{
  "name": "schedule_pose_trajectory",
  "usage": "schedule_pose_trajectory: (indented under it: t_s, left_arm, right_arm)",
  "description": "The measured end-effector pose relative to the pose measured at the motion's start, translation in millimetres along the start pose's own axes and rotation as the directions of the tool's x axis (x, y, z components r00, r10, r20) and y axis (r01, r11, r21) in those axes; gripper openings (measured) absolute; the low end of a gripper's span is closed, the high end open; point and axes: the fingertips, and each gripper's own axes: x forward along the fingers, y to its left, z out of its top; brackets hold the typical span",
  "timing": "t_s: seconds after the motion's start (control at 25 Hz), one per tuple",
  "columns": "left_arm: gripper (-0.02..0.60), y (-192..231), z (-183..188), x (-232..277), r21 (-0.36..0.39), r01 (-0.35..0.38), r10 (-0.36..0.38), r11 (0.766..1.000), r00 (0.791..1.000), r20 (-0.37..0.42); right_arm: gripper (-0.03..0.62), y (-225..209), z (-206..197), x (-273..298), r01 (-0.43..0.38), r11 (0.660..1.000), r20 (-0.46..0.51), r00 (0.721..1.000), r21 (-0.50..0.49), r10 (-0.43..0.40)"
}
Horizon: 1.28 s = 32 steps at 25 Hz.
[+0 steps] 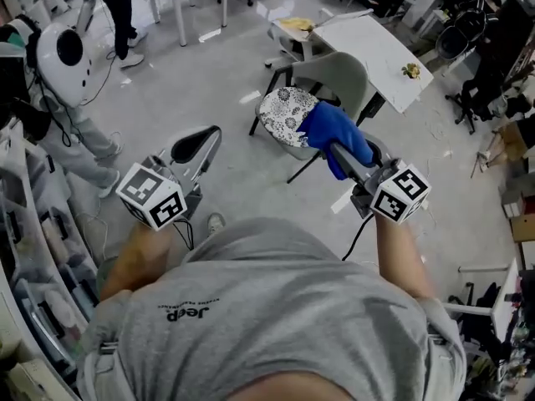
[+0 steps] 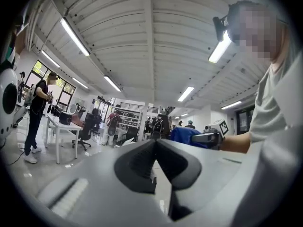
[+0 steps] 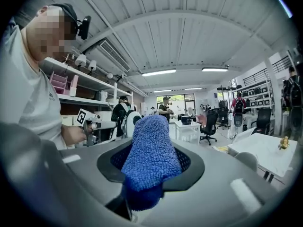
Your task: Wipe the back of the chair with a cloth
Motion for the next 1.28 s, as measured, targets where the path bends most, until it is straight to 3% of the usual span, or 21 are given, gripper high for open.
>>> schedule_pose_trajectory:
  t_s: [0.36, 0.8, 1.04, 1.28]
  left_arm:
    - [0.058, 177.8, 44.0, 15.5, 0.074, 0.065, -0.063, 0.995, 0.998, -0.033]
    - [0.058, 283.1, 41.4, 74.5, 0.028, 0.035, -0.033, 0.999, 0.998, -0.052]
    - [0.058, 322.0, 26.6, 138.9, 0.044, -0.025, 0.027, 0.999, 0.998, -0.062]
    - [0.058, 365.6, 41.6, 235.4, 0.071, -0.111, 0.115, 0.991, 0.992, -0.052]
  right_arm:
    - [0.144, -29.6, 38.1, 168.6, 0.064, 0.998, 0.011, 0.998, 0.021, -0.064]
    - [0.144, -107.0, 28.3, 270.3, 0.042, 0.997, -0.025, 0.999, 0.058, -0.040]
    - [0.144, -188.7, 8.8, 313.5, -0.026, 0.997, -0.006, 1.000, 0.072, 0.027]
    - [0.144, -305.7, 22.7, 367.8, -0.116, 0.986, 0.040, 0.993, 0.121, 0.112]
